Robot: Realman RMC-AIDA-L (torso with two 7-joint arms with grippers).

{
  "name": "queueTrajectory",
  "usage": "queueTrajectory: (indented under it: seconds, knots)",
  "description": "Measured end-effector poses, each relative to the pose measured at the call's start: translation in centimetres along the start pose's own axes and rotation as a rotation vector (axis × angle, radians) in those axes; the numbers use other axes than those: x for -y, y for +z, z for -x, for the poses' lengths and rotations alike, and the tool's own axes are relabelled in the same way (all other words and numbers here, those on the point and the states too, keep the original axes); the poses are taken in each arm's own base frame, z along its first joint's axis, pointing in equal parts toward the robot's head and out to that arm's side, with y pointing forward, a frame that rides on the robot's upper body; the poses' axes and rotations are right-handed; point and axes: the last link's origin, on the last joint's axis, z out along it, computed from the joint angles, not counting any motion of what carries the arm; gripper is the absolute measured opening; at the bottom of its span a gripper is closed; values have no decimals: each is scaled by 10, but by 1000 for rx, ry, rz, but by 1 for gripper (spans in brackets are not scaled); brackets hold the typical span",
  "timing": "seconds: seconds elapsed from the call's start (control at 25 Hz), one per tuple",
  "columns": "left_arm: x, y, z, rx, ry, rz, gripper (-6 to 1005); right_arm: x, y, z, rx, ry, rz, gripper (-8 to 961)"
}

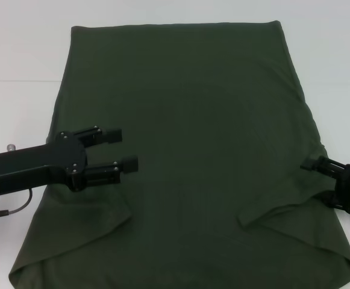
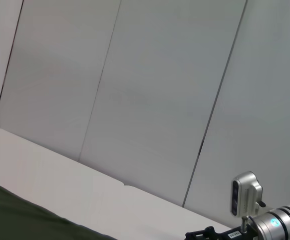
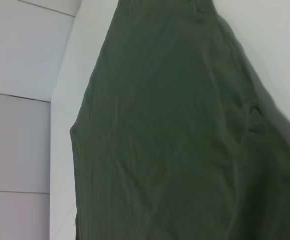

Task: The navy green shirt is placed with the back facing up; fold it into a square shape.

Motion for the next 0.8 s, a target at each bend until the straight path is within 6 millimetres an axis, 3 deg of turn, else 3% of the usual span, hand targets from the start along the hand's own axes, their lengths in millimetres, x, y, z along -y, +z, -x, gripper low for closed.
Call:
queueTrajectory:
  seconds: [0.4,0.8]
  knots:
    - [-1,-1,2,-1,-4,1,841,0,0,0,-6,7,-9,745]
    - [-2,-2,1,-9,-4,1,842,3,-4,-1,-12,12,-13,338]
